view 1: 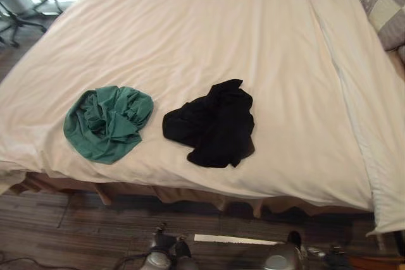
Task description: Tidy up the quilt and then pick up the clothes from the bed and put them into the laundry hamper.
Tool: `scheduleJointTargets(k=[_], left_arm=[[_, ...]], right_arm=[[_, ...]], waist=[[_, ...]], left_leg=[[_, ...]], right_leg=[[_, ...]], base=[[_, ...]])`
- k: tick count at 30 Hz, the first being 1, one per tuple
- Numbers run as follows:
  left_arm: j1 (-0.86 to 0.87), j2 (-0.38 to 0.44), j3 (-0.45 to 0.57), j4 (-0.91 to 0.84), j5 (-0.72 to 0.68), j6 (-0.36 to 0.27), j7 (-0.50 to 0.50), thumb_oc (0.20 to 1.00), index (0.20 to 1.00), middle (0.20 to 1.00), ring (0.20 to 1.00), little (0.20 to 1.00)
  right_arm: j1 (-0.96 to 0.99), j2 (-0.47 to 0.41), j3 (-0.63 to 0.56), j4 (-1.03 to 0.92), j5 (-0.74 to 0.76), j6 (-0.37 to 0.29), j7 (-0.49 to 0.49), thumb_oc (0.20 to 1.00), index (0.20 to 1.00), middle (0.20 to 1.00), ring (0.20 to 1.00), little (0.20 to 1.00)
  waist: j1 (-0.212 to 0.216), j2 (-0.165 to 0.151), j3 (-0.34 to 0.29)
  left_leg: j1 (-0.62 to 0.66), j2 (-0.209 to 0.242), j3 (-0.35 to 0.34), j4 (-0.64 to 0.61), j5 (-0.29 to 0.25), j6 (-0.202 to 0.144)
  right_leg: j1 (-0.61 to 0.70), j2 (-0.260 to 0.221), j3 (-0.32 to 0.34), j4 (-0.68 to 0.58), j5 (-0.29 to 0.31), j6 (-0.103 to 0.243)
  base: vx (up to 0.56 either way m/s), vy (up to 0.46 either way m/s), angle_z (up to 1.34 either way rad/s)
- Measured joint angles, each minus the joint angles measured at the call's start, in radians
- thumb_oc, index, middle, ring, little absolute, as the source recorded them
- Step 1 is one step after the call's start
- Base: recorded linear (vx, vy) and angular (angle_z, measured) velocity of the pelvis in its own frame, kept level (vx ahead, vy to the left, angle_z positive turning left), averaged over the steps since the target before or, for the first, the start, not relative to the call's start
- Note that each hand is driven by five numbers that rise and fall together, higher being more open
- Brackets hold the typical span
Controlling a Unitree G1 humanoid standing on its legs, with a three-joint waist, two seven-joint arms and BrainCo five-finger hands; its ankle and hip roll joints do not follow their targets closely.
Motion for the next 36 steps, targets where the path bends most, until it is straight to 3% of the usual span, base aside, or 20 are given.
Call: scheduleJointTargets(k=[2,3,4,6,7,9,11,13,16,18,21,22,23,24,26,27,29,30,31,36], left_arm=[[-0.011,0.045,0.005,0.042,0.004,0.003,-0.008,1.000,1.000,1.000,1.000,1.000],[-0.019,0.055,0.014,0.053,0.027,0.016,-0.018,1.000,1.000,1.000,1.000,1.000],[-0.018,0.069,0.017,0.069,0.038,0.021,-0.021,1.000,1.000,1.000,1.000,1.000],[-0.004,0.064,0.028,0.071,0.040,0.021,-0.023,1.000,1.000,1.000,1.000,1.000],[0.021,0.054,0.016,0.060,0.041,0.021,-0.021,1.000,1.000,1.000,1.000,1.000],[0.012,0.053,0.039,0.039,0.034,0.017,-0.019,1.000,1.000,1.000,1.000,1.000],[0.017,0.019,0.037,0.038,0.026,0.018,-0.018,1.000,1.000,1.000,1.000,1.000],[-0.001,0.013,0.029,0.029,0.023,0.015,-0.015,1.000,1.000,1.000,1.000,1.000],[-0.013,0.010,-0.021,-0.016,0.040,-0.001,-0.016,1.000,1.000,1.000,1.000,1.000],[-0.055,-0.012,-0.040,-0.015,0.042,-0.009,-0.015,1.000,1.000,1.000,1.000,1.000],[-0.088,-0.050,-0.052,-0.017,0.045,-0.011,-0.016,1.000,1.000,1.000,1.000,1.000],[-0.091,-0.075,-0.060,-0.022,0.065,-0.012,-0.016,1.000,1.000,1.000,1.000,1.000],[-0.107,-0.069,-0.064,-0.024,0.073,-0.012,-0.018,1.000,1.000,1.000,1.000,1.000],[-0.126,-0.029,-0.059,-0.027,0.073,-0.010,-0.015,1.000,1.000,1.000,1.000,1.000],[-0.122,0.013,-0.062,-0.036,0.067,0.000,-0.016,1.000,1.000,1.000,1.000,1.000],[-0.098,0.017,-0.053,-0.052,0.064,-0.004,-0.014,1.000,1.000,1.000,1.000,1.000],[-0.050,0.022,0.001,-0.027,0.059,-0.005,-0.012,1.000,1.000,1.000,1.000,1.000],[-0.035,0.010,0.024,-0.007,0.059,-0.005,-0.012,1.000,1.000,1.000,1.000,1.000],[-0.027,0.001,0.045,0.014,0.052,-0.003,-0.010,1.000,1.000,1.000,1.000,1.000],[0.108,0.032,0.369,0.121,-0.100,0.011,-0.003,1.000,1.000,1.000,1.000,1.000]], right_arm=[[-0.007,0.033,0.056,0.011,-0.002,-0.002,0.011,1.000,1.000,1.000,1.000,1.000],[-0.009,0.043,0.088,0.010,-0.004,-0.005,0.012,1.000,1.000,1.000,1.000,1.000],[-0.010,0.045,0.104,0.012,-0.005,-0.004,0.014,1.000,1.000,1.000,1.000,1.000],[-0.019,0.036,0.119,0.015,-0.005,-0.002,0.018,1.000,1.000,1.000,1.000,1.000],[-0.068,0.019,0.169,0.018,-0.006,-0.003,0.015,1.000,1.000,1.000,1.000,1.000],[-0.163,0.000,0.175,0.043,-0.041,-0.015,0.015,1.000,1.000,1.000,1.000,1.000],[-0.218,-0.033,0.177,0.038,-0.067,-0.021,0.012,1.000,1.000,1.000,1.000,1.000],[-0.244,-0.041,0.181,0.026,-0.105,-0.018,0.010,1.000,1.000,1.000,1.000,1.000],[-0.262,-0.051,0.205,-0.035,-0.174,-0.013,0.014,1.000,1.000,1.000,1.000,1.000],[-0.270,-0.071,0.196,-0.041,-0.196,-0.012,0.013,1.000,1.000,1.000,1.000,1.000],[-0.268,-0.080,0.207,-0.063,-0.206,-0.002,0.034,1.000,1.000,1.000,1.000,1.000],[-0.258,-0.105,0.206,-0.087,-0.209,-0.004,0.037,1.000,1.000,1.000,1.000,1.000],[-0.256,-0.083,0.199,-0.080,-0.212,-0.002,0.034,1.000,1.000,1.000,1.000,1.000],[-0.229,-0.004,0.210,-0.087,-0.211,0.002,0.040,1.000,1.000,1.000,1.000,1.000],[-0.177,0.084,0.219,-0.122,-0.169,0.001,0.048,1.000,1.000,1.000,1.000,1.000],[-0.178,0.099,0.187,-0.138,-0.147,-0.008,0.055,1.000,1.000,1.000,1.000,1.000],[-0.193,0.089,0.148,-0.110,-0.063,-0.040,0.057,1.000,1.000,1.000,1.000,1.000],[-0.203,0.078,0.113,-0.080,-0.033,-0.037,0.052,1.000,1.000,1.000,1.000,1.000],[-0.204,0.051,0.075,-0.025,0.004,-0.027,0.039,1.000,1.000,1.000,1.000,1.000],[-0.168,-0.034,-0.099,0.038,0.082,-0.008,0.004,1.000,1.000,1.000,1.000,1.000]], waist=[[-0.001,0.029,0.006],[-0.008,-0.001,0.007],[-0.010,-0.023,0.007],[-0.004,-0.045,0.006],[-0.004,-0.011,0.022],[0.044,-0.025,0.085],[0.053,-0.001,0.093],[0.033,0.017,0.090],[0.028,0.033,0.081],[0.026,0.039,0.087],[0.001,0.067,0.073],[-0.020,0.101,0.063],[-0.034,0.077,0.065],[-0.025,-0.003,0.057],[-0.014,-0.040,0.053],[0.008,-0.033,0.058],[-0.007,0.031,0.062],[-0.004,0.051,0.057],[0.004,0.056,0.052],[0.026,0.112,0.022]], left_leg=[[0.021,0.040,-0.024,-0.069,0.045,-0.011],[0.030,-0.018,-0.033,-0.086,0.036,0.015],[0.033,-0.043,-0.034,-0.087,0.038,0.018],[0.052,-0.124,-0.022,-0.088,0.026,0.046],[0.009,-0.148,-0.032,0.016,-0.036,0.010],[-0.101,-0.154,-0.015,0.324,-0.037,-0.067],[-0.190,-0.125,-0.035,0.481,-0.021,-0.106],[-0.199,-0.030,-0.031,0.462,-0.036,-0.079],[-0.092,0.119,-0.066,0.103,-0.024,-0.060],[-0.058,0.164,-0.133,-0.003,-0.006,-0.066],[0.012,0.170,-0.240,-0.086,0.007,-0.088],[0.025,0.155,-0.234,-0.091,0.035,-0.053],[0.040,0.125,-0.211,-0.110,0.011,-0.147],[0.045,0.024,-0.169,-0.113,0.005,-0.086],[0.063,-0.049,-0.109,-0.094,-0.019,-0.041],[0.076,-0.038,-0.060,-0.091,-0.019,-0.033],[0.112,-0.024,-0.038,-0.087,-0.046,0.012],[0.123,-0.020,-0.035,-0.090,-0.046,0.012],[0.142,-0.044,-0.026,-0.101,-0.053,0.016],[0.154,-0.039,-0.004,-0.101,-0.058,0.022]], right_leg=[[-0.061,0.252,0.073,0.077,-0.174,0.010],[-0.089,0.353,0.082,0.105,-0.230,0.016],[-0.090,0.379,0.086,0.098,-0.250,-0.016],[-0.083,0.381,-0.029,0.042,-0.261,-0.117],[-0.065,0.406,0.001,0.022,-0.286,-0.186],[-0.029,0.370,0.092,-0.030,-0.276,-0.204],[0.005,0.351,0.105,-0.095,-0.233,-0.187],[0.050,0.345,0.089,-0.161,-0.213,-0.150],[0.053,0.359,0.140,-0.227,-0.181,-0.103],[0.047,0.345,0.189,-0.235,-0.160,-0.080],[0.076,0.322,0.220,-0.310,-0.113,0.005],[0.075,0.308,0.226,-0.332,-0.102,0.051],[0.061,0.273,0.237,-0.331,-0.095,0.064],[0.028,0.180,0.216,-0.331,-0.041,0.018],[0.025,0.129,0.116,-0.340,0.080,-0.006],[0.001,0.114,0.047,-0.302,0.077,0.004],[-0.035,0.246,0.100,-0.105,-0.121,0.044],[-0.042,0.319,0.129,0.002,-0.184,0.009],[-0.015,0.318,0.059,-0.023,-0.230,-0.050],[0.051,0.345,0.061,-0.178,-0.187,-0.062]], base=[[0.12,0.419,0.39],[0.12,0.308,0.59],[0.08,0.152,0.69],[0.09,0.242,0.45],[0.04,0.257,0.29],[-0.03,0.214,-0.22],[0.01,0.429,-0.35],[0.10,0.659,0.07],[0.13,0.528,-0.44],[0.09,0.633,-0.49],[-0.03,0.342,-0.65],[-0.08,0.277,-0.26],[-0.06,0.192,-0.46],[-0.19,0.361,-0.54],[-0.19,0.484,-0.78],[-0.11,0.437,-1.07],[-0.10,0.301,-0.69],[-0.05,0.093,-0.13],[-0.02,0.024,-0.14],[0.08,-0.036,-0.27]])
